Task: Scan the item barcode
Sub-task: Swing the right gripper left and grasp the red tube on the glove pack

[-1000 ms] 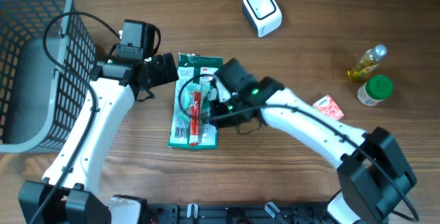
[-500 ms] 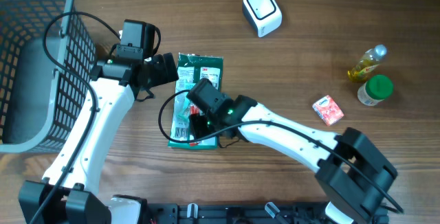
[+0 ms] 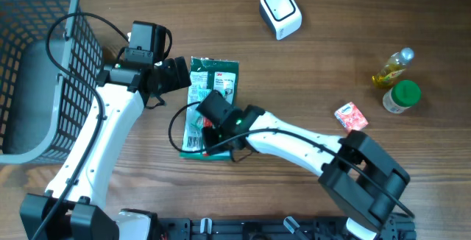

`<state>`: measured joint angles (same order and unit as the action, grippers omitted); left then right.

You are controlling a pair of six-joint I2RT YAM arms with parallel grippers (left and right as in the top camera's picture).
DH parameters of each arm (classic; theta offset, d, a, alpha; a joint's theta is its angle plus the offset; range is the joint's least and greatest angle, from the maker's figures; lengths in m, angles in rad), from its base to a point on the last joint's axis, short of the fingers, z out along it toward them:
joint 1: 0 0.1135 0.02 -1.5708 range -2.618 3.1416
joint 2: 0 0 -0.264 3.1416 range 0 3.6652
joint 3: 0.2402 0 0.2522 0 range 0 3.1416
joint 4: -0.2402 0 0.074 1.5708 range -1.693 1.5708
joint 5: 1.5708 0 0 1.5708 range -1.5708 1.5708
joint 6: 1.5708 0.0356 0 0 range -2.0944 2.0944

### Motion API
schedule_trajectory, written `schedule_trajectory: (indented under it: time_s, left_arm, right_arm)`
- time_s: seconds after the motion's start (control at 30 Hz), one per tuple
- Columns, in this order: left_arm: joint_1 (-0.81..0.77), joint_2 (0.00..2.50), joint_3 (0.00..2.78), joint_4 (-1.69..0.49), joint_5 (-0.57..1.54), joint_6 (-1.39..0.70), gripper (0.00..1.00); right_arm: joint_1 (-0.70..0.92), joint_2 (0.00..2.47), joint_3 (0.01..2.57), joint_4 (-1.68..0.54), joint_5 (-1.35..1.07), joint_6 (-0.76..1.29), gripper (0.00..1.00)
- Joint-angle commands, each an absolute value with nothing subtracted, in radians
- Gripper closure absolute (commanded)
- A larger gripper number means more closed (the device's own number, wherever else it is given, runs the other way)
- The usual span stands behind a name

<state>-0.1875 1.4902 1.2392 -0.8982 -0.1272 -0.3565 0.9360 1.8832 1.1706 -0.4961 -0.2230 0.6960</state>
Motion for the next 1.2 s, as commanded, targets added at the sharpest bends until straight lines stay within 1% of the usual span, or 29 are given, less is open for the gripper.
schedule_trajectory:
  time_s: [0.0,0.17,0.37,0.5,0.53,0.6,0.63,0.8,0.93,1.07,1.17]
  left_arm:
    - [-0.183,1.482,1.255,-0.899,-0.136,-0.344,0.0]
    - [-0.183,1.482,1.255,-0.899,-0.136,-0.344,0.0]
    - [-0.183,1.482,1.255,-0.899,-0.136,-0.344,0.0]
    - [-0.183,1.482,1.255,-0.899,-0.136,-0.344,0.0]
    - [-0.183,1.482,1.255,-0.899,-0.136,-0.344,0.0]
    - [-0.183,1.482,1.255,-0.899,-0.136,-0.344,0.0]
    - [-0.183,1.482,1.255,-0.899,-0.136,-0.344,0.0]
    - [-0.183,1.482,1.255,-0.899,-0.136,-0.344,0.0]
    - [-0.183,1.482,1.255,-0.899,-0.136,-0.344,0.0]
    - [-0.183,1.482,1.255,-0.899,-0.136,-0.345,0.0]
    - [-0.183,1.482,1.255,-0.899,-0.136,-0.344,0.0]
  right_arm:
    - [0.968,1.925,1.169,-0.475,-0.202,0.709,0.66]
    - [0.97,1.94,1.169,-0.471,-0.199,0.71,0.66]
    - [0.97,1.94,1.169,-0.472,-0.199,0.71,0.7]
    - [0.97,1.94,1.169,-0.473,-0.199,0.709,0.77]
    - [0.97,1.94,1.169,-0.473,-0.199,0.709,0.8]
    - [0.97,1.94,1.169,-0.473,-0.199,0.709,0.89]
    - [0.97,1.94,1.169,-0.473,-0.199,0.709,0.95]
    - [0.964,1.927,1.172,-0.482,-0.2,0.7,0.96]
    - [0.934,1.839,1.172,-0.509,-0.223,0.597,0.95]
    - [0.893,1.711,1.172,-0.6,-0.226,0.395,0.96]
    - [0.861,1.65,1.172,-0.682,-0.227,0.376,0.96]
